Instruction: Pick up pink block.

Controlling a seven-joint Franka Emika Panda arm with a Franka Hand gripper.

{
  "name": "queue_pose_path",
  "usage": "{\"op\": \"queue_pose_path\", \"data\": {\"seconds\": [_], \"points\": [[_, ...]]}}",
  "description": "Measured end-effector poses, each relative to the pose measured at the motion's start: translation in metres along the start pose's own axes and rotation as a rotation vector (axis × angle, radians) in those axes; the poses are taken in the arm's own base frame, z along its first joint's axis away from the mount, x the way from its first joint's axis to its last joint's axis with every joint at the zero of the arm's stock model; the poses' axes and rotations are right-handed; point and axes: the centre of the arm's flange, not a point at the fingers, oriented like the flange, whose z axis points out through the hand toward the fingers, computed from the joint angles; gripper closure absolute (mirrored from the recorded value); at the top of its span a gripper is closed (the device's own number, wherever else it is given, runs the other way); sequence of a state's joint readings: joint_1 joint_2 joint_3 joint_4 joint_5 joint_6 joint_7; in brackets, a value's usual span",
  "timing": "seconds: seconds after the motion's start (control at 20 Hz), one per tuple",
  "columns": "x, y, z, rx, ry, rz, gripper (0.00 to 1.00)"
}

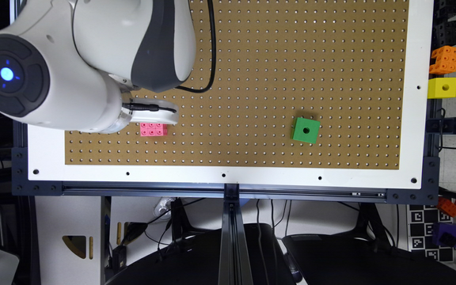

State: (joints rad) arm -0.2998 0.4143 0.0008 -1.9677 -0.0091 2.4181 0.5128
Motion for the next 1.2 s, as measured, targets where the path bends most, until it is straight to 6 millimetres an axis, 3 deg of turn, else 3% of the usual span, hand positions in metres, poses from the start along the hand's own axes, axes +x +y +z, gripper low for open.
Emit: {"op": "queue_pose_path", "data": {"seconds": [0.5, 1.2], "points": [[0.005, -0.005, 0.005, 0.006, 0.01, -0.002, 0.0], [0.018, -0.014, 0.066, -0.001, -0.006, -0.004, 0.0]]}}
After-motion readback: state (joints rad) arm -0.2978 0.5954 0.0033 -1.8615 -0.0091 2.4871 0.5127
